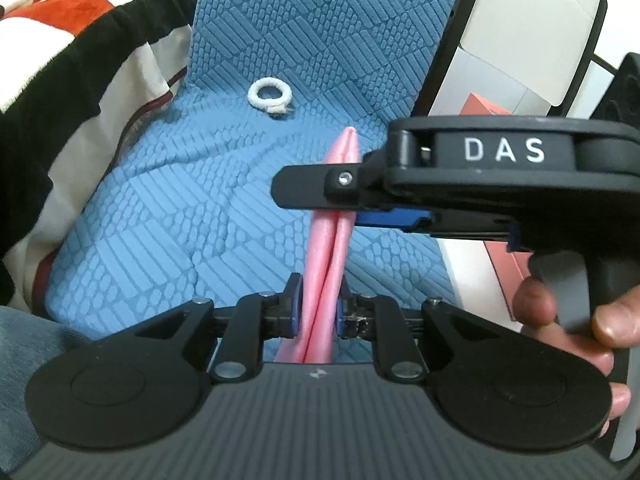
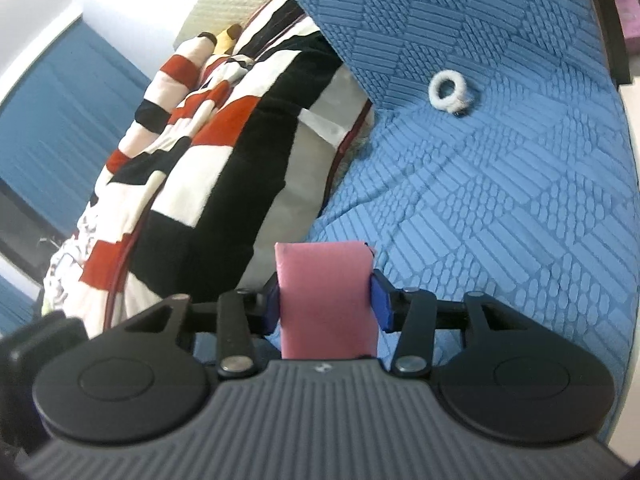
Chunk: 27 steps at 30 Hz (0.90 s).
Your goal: Fold shopping bag
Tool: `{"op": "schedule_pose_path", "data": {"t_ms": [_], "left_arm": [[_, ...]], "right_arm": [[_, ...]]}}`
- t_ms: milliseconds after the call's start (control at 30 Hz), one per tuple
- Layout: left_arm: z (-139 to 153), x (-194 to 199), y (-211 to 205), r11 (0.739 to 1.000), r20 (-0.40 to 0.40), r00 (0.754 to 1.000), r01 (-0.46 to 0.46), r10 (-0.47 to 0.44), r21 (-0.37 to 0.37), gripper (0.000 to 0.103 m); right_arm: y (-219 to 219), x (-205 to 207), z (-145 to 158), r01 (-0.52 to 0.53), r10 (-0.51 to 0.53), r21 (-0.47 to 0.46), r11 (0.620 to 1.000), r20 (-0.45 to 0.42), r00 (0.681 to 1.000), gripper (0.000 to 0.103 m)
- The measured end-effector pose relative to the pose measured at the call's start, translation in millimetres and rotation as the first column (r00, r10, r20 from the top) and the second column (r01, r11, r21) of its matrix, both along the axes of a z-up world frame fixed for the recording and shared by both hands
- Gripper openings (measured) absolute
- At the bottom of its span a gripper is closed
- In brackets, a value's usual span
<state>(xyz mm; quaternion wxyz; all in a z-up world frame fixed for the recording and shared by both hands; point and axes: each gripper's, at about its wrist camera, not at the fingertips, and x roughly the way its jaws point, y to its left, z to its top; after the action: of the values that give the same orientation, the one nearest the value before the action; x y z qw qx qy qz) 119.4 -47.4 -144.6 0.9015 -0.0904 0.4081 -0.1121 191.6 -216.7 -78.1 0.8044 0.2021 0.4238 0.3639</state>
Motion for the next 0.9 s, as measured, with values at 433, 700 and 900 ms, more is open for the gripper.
{"op": "schedule_pose_path", "data": {"t_ms": [433, 700, 900], "left_arm": [[9.5, 12.9, 12.3, 1.000, -0.046, 0.999, -0.019, 0.019, 0.002, 0.015], [17.0, 18.3, 21.1, 0.999, 0.007, 1.000, -0.026, 0.026, -0.023, 0.015], [21.5, 25.3, 28.0, 0.999, 0.036, 0.999, -0.016, 0.017, -0.029, 0.015]], "right_arm": [[-19.8, -12.8, 33.6, 0.191, -0.187, -0.019, 0.981, 0.132, 0.973, 0.059], [-34.6, -25.2, 38.4, 0.347, -0.309, -0.162, 0.924, 0.219, 0.925, 0.060], [-26.3, -30.0, 32.2, 0.393, -0.322, -0.277, 0.877, 0.269, 0.908, 0.059]]}}
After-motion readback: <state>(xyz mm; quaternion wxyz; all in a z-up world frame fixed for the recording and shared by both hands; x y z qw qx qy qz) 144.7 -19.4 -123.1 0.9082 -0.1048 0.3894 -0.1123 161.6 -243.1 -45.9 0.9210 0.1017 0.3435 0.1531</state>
